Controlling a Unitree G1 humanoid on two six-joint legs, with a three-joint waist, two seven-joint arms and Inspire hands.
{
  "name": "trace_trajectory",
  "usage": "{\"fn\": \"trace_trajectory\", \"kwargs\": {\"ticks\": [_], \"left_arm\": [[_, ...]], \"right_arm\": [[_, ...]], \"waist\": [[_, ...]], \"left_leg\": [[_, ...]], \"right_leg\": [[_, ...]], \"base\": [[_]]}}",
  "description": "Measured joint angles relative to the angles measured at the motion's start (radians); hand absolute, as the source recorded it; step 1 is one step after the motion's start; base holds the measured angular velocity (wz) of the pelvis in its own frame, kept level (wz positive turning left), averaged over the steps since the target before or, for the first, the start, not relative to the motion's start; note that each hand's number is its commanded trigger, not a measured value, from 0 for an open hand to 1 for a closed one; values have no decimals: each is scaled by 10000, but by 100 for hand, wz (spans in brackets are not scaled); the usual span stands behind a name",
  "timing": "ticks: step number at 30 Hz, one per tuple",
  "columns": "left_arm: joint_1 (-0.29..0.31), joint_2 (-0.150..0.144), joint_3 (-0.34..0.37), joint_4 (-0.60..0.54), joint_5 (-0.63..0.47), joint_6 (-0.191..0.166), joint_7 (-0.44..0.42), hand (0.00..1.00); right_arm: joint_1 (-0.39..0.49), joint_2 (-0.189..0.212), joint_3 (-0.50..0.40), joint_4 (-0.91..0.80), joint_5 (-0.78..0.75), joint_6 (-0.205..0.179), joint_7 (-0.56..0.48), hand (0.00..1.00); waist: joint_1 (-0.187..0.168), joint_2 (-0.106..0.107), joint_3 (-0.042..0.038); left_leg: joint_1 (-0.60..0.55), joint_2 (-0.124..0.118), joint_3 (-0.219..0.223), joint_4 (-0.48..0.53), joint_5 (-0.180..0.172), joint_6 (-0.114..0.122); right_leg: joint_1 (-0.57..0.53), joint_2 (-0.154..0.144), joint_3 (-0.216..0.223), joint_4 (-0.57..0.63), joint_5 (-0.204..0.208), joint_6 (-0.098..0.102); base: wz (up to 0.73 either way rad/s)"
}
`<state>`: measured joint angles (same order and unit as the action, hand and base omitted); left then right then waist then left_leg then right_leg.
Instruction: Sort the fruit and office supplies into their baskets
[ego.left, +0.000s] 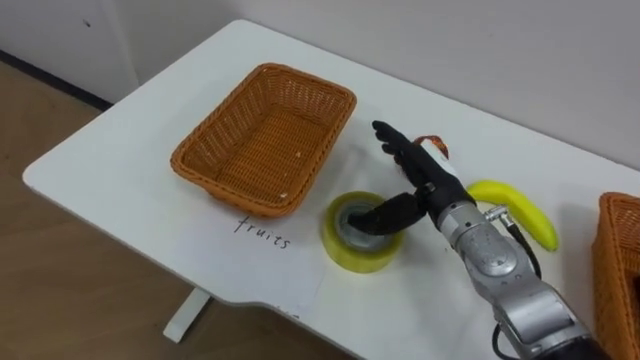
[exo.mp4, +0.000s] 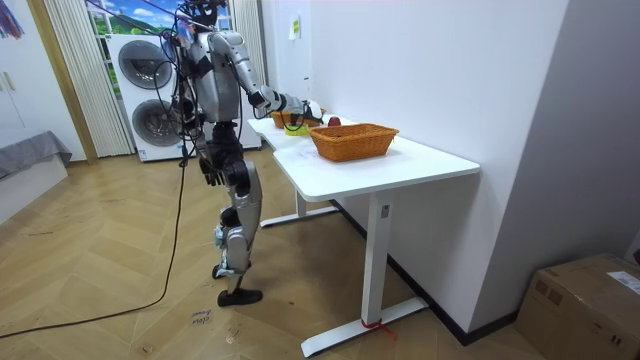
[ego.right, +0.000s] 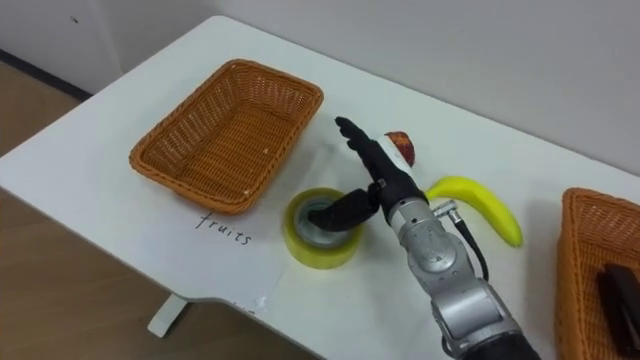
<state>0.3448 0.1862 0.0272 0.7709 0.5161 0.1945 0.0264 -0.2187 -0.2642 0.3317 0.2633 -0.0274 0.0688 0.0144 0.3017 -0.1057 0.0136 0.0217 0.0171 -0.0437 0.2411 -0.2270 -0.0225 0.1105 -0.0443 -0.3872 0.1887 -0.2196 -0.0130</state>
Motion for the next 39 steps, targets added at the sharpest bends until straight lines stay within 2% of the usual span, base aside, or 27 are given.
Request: {"fn": "trace_trajectory", "kwargs": {"ticks": [5, 12, 18, 26, 32, 39], "left_arm": [[-2, 42, 2, -46, 0, -55, 15, 0], [-60, 64, 16, -47, 9, -57, 1, 0], [-122, 174, 18, -47, 12, -22, -206, 0], [-250, 183, 31, -50, 80, 46, -388, 0], [-324, 185, 33, -50, 268, 126, -398, 0], [-406, 185, 51, -184, 309, 174, -396, 0]], "right_arm": [[-2, -23, 14, 0, -247, -2, 261, 0], [-2, -98, 17, -22, -1489, -2, 1043, 0], [-11, -152, 15, -164, -1953, 264, 1703, 0], [-339, -156, 1, 431, -2548, 449, 2289, 0], [-409, -157, -7, 422, -2999, 666, 3046, 0], [-418, -158, -8, 383, -3413, 641, 3279, 0]], "waist": [[-17, 17, 10], [-146, 5, -1], [-197, -125, -91], [-205, -101, -68], [-178, -253, 2], [-176, -283, -4]], "left_leg": [[-1, -6, 1, 45, 2, 1], [41, -25, -2, 96, 1, 2], [17, -35, -3, 41, -5, 11], [58, -45, -100, 119, -16, 29], [-27, -85, -106, 153, -16, 33], [-6, -118, -125, 185, -11, 59]], "right_leg": [[-15, -8, -2, 1, 0, 0], [113, -30, -37, 5, -1, 1], [139, -45, -123, 9, -2, 5], [197, -57, -207, 154, -10, 22], [111, -57, -126, 144, -28, 41], [118, -63, -101, 148, -31, 48]], "base": [[0], [1], [3], [3], [0], [0]]}}
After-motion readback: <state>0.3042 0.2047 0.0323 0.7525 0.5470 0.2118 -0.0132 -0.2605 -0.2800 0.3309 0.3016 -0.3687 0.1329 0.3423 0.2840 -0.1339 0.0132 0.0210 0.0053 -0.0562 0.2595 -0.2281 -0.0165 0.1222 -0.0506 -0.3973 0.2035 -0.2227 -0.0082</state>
